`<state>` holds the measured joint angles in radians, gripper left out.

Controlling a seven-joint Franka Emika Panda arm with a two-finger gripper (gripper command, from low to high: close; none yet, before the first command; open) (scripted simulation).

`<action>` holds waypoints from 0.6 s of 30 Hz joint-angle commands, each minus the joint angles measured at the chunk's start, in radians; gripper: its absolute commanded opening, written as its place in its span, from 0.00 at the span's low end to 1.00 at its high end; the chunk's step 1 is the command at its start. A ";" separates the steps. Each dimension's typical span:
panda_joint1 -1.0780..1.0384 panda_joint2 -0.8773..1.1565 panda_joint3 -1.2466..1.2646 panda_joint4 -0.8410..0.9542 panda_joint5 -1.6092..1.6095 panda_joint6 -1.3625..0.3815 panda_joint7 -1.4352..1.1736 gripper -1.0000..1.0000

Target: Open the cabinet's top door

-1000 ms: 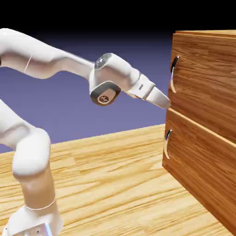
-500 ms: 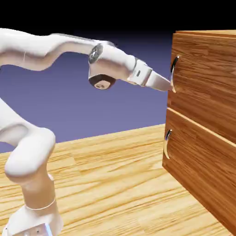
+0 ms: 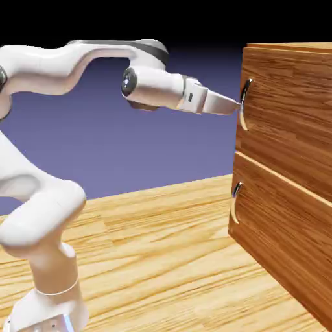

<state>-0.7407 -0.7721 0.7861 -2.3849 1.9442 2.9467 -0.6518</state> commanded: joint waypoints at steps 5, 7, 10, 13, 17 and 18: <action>-0.084 -0.023 0.088 0.048 0.218 -0.010 -0.156 0.50; -0.118 -0.032 0.123 0.067 0.305 -0.014 -0.218 0.50; -0.168 -0.045 0.176 0.095 0.435 -0.020 -0.312 0.50; -0.219 -0.059 0.229 0.124 0.566 -0.026 -0.405 0.50; -0.286 -0.077 0.299 0.162 0.740 -0.034 -0.530 0.50; -0.303 -0.081 0.317 0.171 0.783 -0.036 -0.561 0.50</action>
<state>-1.0438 -0.8534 1.1027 -2.2137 2.7272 2.9104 -1.2127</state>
